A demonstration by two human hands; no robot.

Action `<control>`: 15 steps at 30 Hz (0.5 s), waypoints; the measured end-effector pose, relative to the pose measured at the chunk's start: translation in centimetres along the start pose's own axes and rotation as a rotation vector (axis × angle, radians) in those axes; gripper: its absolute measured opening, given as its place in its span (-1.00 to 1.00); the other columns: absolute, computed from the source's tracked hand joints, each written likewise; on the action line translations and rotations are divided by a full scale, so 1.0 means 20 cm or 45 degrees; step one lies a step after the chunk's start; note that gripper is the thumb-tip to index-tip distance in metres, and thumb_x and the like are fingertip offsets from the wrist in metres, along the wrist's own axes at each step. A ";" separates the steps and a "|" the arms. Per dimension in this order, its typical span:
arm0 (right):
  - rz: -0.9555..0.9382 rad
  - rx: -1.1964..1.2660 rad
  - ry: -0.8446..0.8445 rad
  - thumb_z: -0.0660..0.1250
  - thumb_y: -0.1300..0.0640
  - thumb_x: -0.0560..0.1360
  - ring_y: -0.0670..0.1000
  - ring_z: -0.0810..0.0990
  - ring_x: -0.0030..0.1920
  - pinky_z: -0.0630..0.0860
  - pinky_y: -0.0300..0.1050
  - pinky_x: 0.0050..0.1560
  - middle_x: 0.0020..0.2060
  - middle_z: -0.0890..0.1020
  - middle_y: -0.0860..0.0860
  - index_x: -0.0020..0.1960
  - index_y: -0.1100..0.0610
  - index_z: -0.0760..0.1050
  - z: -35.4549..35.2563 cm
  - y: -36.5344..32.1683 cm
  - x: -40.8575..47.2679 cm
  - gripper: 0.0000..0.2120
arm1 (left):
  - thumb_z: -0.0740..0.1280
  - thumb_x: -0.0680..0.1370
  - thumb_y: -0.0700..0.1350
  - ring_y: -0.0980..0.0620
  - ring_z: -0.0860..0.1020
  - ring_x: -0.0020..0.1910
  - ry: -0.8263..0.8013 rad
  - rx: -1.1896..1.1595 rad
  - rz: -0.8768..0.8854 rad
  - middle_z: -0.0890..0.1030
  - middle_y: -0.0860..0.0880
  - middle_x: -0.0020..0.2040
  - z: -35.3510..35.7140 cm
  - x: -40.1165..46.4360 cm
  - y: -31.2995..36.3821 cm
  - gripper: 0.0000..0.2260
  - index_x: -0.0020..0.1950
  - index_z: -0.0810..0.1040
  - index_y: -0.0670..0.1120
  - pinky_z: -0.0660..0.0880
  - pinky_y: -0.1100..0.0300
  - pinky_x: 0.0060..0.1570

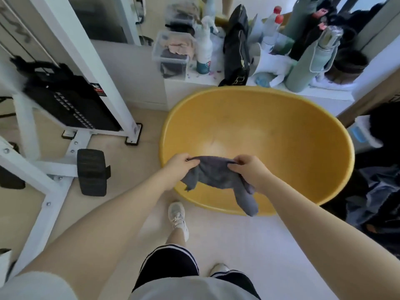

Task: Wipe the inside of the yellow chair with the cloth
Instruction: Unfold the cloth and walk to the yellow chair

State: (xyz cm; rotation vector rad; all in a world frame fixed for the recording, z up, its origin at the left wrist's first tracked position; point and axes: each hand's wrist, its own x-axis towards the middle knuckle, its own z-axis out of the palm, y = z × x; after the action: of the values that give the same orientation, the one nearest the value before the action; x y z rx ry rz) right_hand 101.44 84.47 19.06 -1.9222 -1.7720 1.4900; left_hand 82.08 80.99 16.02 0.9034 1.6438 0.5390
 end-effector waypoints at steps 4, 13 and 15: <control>0.246 0.317 0.094 0.28 0.24 0.51 0.12 0.50 -0.19 0.41 -0.15 -0.29 -0.27 0.53 0.10 -0.05 0.13 0.42 0.10 -0.17 0.35 -0.95 | 0.23 0.60 -0.13 -0.08 0.50 -0.02 0.018 -0.338 -0.162 0.53 -0.11 0.00 -0.14 0.29 0.14 -0.94 0.06 0.42 -0.06 0.49 0.05 -0.05; 0.103 0.646 -0.085 0.18 0.48 0.43 0.15 0.51 -0.21 0.40 0.06 -0.17 -0.23 0.58 0.31 -0.12 0.18 0.53 0.32 -0.44 0.82 -0.73 | 0.25 0.59 0.00 0.03 0.53 0.00 -0.113 -0.333 -0.096 0.56 0.01 0.02 -0.39 0.81 0.24 -0.80 0.17 0.43 -0.04 0.49 0.18 -0.08; 0.019 0.565 -0.124 0.15 0.45 0.41 0.10 0.47 -0.25 0.37 0.01 -0.19 -0.27 0.54 0.38 -0.20 0.20 0.52 0.34 -0.45 0.89 -0.76 | 0.26 0.59 -0.10 0.04 0.52 -0.13 -0.092 -0.382 -0.031 0.56 -0.03 -0.06 -0.43 0.88 0.21 -0.94 0.05 0.45 -0.03 0.45 0.17 -0.18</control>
State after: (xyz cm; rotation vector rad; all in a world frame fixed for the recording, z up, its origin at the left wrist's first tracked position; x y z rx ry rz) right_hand 87.18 98.33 11.75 -1.6655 -1.3119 1.8209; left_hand 73.72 98.29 10.71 0.6726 1.4596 0.7062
